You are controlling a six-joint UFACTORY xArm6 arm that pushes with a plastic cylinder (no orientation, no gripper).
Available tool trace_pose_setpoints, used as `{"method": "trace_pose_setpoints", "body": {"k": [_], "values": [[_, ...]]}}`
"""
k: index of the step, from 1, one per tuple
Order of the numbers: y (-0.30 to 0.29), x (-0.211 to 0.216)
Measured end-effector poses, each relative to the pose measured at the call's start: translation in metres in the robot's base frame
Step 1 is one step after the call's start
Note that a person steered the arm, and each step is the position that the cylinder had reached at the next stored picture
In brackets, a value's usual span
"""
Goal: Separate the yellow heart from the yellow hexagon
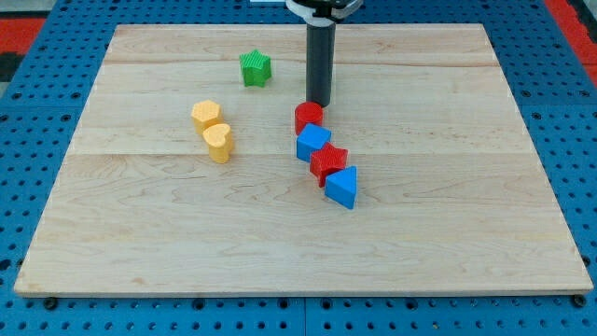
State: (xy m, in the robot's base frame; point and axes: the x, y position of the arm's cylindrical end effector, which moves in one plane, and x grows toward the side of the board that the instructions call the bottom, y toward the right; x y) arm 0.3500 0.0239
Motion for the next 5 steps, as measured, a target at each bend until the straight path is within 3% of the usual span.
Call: {"method": "trace_pose_setpoints", "body": {"k": [3, 5], "values": [[-0.104, -0.007], [-0.102, 0.060]]}}
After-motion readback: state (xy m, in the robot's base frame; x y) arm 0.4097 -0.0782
